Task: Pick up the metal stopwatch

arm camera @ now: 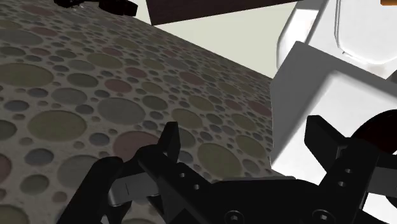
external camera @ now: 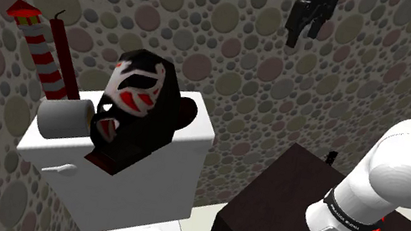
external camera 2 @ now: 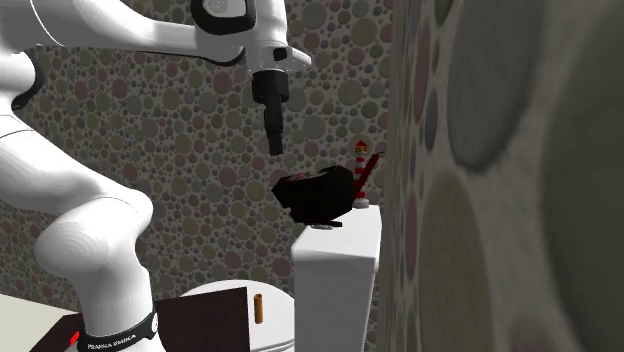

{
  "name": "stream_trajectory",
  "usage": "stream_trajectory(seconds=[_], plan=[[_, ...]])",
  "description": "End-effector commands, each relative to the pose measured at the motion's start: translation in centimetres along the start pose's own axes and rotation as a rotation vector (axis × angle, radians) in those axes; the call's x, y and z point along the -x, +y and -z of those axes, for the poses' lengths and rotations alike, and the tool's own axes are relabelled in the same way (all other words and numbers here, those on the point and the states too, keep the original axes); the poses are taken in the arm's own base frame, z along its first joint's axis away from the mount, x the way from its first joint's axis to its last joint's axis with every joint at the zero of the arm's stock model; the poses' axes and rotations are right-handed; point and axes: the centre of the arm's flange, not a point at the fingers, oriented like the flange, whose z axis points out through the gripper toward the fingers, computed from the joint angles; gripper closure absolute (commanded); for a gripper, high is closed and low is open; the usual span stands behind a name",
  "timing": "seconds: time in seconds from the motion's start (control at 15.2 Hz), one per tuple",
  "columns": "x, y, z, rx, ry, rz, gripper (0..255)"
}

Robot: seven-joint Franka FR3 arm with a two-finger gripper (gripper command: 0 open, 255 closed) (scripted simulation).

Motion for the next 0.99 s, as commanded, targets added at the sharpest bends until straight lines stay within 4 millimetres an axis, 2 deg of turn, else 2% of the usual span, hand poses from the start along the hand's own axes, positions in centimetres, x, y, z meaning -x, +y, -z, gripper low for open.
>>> stream_trajectory(seconds=[0.0,0.46,0.92], plan=[[0.0,0.0,0.0,0.0,0.0,0.0,0],[-3.8,-1.2,-7.3,-0.242,-0.01,-0.066,0],[-7.7,-3.9,-14.1,-0.484,-0.021,-0.132,0]])
